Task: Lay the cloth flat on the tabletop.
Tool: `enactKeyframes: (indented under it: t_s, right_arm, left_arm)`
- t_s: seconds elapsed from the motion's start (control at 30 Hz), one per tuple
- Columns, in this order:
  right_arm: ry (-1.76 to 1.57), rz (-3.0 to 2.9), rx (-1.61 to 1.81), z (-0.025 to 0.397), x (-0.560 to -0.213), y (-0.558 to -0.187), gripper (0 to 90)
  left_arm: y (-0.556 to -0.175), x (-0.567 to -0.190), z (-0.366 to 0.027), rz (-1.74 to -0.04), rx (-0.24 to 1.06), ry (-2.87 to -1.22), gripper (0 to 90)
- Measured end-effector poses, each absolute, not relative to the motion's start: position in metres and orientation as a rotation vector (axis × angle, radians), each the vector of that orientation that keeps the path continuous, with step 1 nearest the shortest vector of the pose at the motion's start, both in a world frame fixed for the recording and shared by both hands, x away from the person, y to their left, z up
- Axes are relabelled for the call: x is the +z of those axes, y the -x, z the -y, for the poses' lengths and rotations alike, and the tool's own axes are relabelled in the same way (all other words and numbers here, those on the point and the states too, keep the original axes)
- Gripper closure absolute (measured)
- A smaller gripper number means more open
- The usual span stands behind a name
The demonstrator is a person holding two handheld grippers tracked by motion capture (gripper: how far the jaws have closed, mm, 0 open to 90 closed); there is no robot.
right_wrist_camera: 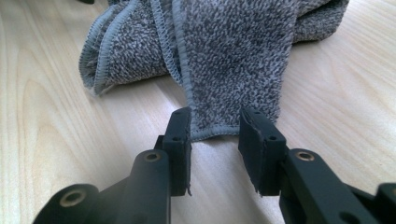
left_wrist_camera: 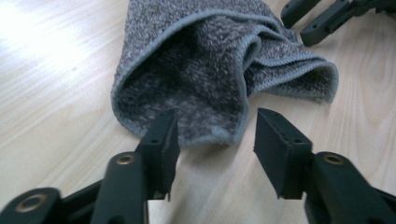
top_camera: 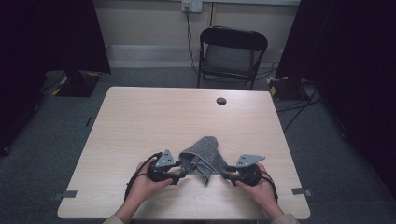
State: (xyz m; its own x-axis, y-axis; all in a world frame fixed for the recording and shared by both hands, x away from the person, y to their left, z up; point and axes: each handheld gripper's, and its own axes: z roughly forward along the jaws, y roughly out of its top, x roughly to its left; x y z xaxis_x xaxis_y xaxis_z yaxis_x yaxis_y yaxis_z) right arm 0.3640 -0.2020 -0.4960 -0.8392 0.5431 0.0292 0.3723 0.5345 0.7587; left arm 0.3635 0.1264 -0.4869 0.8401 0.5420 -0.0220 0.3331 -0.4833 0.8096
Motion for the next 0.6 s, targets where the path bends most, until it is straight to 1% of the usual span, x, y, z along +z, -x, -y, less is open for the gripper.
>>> enactKeyframes:
  t_s: [0.23, 0.27, 0.37, 0.47, 0.6]
  right_arm:
    - [-0.74, -2.584, 1.19, 0.197, -0.494, -0.362, 66.0]
    - [-0.742, -2.583, 1.179, 0.197, -0.496, -0.362, 67.0]
    - [-0.799, -2.571, 1.193, 0.2, -0.496, -0.363, 72.8]
    - [-0.789, -2.571, 1.183, 0.201, -0.496, -0.363, 76.4]
    - [-0.831, -2.562, 1.17, 0.2, -0.495, -0.363, 80.8]
  left_arm:
    - [-0.368, -0.489, -0.125, -0.658, 0.269, -2.133, 59.9]
    - [-0.368, -0.49, -0.124, -0.658, 0.258, -2.142, 62.6]
    - [-0.369, -0.492, -0.124, -0.671, 0.252, -2.159, 64.6]
    - [-0.369, -0.495, -0.126, -0.677, 0.27, -2.187, 65.6]
    - [-0.369, -0.496, -0.127, -0.691, 0.267, -2.179, 68.4]
